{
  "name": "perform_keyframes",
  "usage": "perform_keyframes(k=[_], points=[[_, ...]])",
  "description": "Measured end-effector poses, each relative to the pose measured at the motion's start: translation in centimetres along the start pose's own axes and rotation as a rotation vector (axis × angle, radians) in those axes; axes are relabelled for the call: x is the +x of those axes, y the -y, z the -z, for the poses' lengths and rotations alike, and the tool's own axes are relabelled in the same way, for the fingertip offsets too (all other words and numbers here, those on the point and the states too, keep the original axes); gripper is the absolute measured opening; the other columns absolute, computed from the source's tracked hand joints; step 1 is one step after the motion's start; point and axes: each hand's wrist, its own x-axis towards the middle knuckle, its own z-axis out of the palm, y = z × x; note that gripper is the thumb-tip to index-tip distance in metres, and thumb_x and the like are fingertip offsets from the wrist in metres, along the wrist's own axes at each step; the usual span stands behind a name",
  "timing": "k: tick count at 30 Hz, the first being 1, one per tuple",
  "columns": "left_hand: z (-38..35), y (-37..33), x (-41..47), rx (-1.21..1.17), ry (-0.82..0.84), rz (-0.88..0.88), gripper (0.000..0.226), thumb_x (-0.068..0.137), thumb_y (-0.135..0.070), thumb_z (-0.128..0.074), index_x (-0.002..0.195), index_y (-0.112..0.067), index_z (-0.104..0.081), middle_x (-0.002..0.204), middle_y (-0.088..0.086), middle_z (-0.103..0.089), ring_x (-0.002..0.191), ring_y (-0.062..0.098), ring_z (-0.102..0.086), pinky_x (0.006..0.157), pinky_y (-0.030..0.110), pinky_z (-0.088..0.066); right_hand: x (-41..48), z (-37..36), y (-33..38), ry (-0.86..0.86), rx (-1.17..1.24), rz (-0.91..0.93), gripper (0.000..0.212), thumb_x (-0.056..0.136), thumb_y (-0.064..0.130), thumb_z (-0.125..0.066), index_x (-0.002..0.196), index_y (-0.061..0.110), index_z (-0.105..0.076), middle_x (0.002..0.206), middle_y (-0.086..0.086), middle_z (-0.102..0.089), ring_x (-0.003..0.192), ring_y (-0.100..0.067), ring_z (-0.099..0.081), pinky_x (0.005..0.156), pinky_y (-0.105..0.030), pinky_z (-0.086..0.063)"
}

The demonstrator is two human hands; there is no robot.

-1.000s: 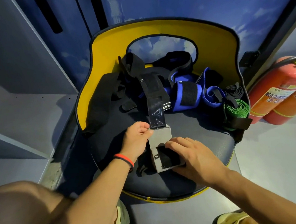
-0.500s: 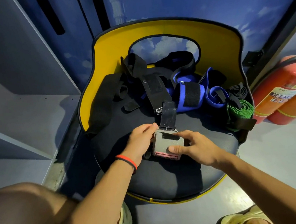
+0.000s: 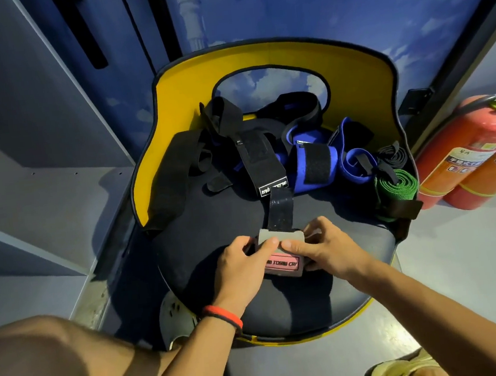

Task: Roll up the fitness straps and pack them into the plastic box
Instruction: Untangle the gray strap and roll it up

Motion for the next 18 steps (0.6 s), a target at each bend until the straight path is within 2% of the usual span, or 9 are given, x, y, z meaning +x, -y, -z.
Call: perform_keyframes(k=[2,4,6,9,13,15,16,18], points=[[-0.2,-0.3,0.5,0.019,-0.026,-0.002,0.03,0.086,-0.055,-0.07,0.099,-0.028,-0.068,0.091,-0.011,-0.073,0.086,0.007,-0.069,0.066,0.021,-0.051,-0.2,-0.5,0.0,-0.088,0.048,-0.018,0.068,0.058,0.055,-0.082,0.102,0.009,-0.057,0.098,-0.009,-0.074,0.085,-0.02,-0.076,0.073,-0.041,-0.065],[-0.2,-0.3,0.9,0.018,-0.035,-0.011,0.036,0.083,-0.056,-0.072,0.106,-0.029,-0.068,0.096,-0.01,-0.073,0.088,0.007,-0.071,0.07,0.022,-0.055,-0.2,-0.7,-0.1,-0.095,0.054,-0.059,0.064,0.063,0.056,-0.08,0.096,0.004,-0.064,0.088,-0.007,-0.078,0.08,-0.018,-0.077,0.073,-0.039,-0.065],[0.0,-0.5,1.1,0.044,-0.003,-0.028,0.031,0.084,-0.054,-0.073,0.098,-0.026,-0.073,0.086,-0.01,-0.076,0.082,0.004,-0.072,0.069,0.022,-0.057,-0.3,-0.5,-0.2,-0.054,0.049,-0.104,0.053,0.074,0.054,-0.079,0.094,0.005,-0.072,0.082,-0.002,-0.079,0.08,-0.016,-0.077,0.074,-0.035,-0.065],[0.0,-0.5,0.9,0.057,0.037,-0.026,0.03,0.084,-0.052,-0.073,0.085,-0.023,-0.077,0.076,-0.014,-0.076,0.074,0.001,-0.072,0.068,0.022,-0.058,-0.2,0.3,-0.3,0.014,0.042,-0.155,0.042,0.082,0.049,-0.078,0.094,0.008,-0.076,0.086,-0.003,-0.08,0.087,-0.019,-0.077,0.082,-0.04,-0.064],[-0.2,-0.1,0.3,0.022,0.073,0.013,0.028,0.083,-0.048,-0.076,0.084,-0.02,-0.076,0.074,-0.013,-0.076,0.071,-0.001,-0.072,0.065,0.021,-0.054,-0.8,1.3,0.1,0.116,-0.021,-0.182,0.046,0.083,0.051,-0.075,0.097,0.008,-0.078,0.088,-0.006,-0.08,0.086,-0.02,-0.077,0.084,-0.041,-0.063],[-0.2,0.1,0.0,-0.02,0.083,0.011,0.023,0.081,-0.044,-0.079,0.086,-0.021,-0.075,0.075,-0.011,-0.077,0.072,0.0,-0.072,0.066,0.021,-0.054,-1.3,1.5,0.1,0.156,-0.074,-0.215,0.053,0.077,0.056,-0.075,0.1,0.008,-0.076,0.087,-0.006,-0.08,0.082,-0.021,-0.078,0.082,-0.039,-0.064],[-0.3,0.3,-0.1,-0.036,0.088,0.004,0.021,0.081,-0.042,-0.08,0.087,-0.023,-0.075,0.077,-0.01,-0.077,0.074,0.001,-0.073,0.067,0.021,-0.055,-1.4,1.5,0.0,0.149,-0.1,-0.221,0.06,0.071,0.06,-0.076,0.103,0.01,-0.073,0.088,-0.006,-0.08,0.082,-0.022,-0.077,0.081,-0.041,-0.064],[-0.5,0.3,-0.4,-0.055,0.081,-0.006,0.019,0.08,-0.041,-0.081,0.091,-0.026,-0.076,0.083,-0.009,-0.077,0.077,0.0,-0.073,0.064,0.016,-0.054,-1.6,1.3,-0.5,0.017,-0.153,-0.126,0.075,0.059,0.067,-0.079,0.11,0.016,-0.06,0.096,-0.004,-0.077,0.085,-0.025,-0.076,0.078,-0.046,-0.064]])
